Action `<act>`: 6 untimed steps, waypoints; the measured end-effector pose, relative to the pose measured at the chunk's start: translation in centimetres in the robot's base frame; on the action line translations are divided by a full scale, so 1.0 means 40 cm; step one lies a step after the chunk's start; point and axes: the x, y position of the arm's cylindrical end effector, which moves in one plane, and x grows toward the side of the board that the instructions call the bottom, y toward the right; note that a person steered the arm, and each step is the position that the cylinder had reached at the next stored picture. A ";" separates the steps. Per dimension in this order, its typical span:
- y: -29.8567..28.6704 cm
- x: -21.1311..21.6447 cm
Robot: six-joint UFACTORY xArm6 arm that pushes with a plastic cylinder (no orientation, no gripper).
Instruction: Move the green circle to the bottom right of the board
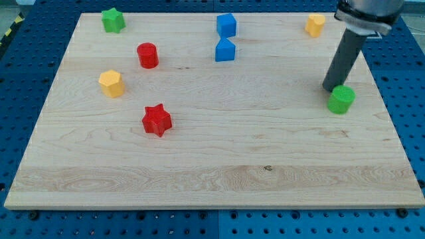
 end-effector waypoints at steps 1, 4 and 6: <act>0.010 0.155; 0.012 0.207; 0.033 0.281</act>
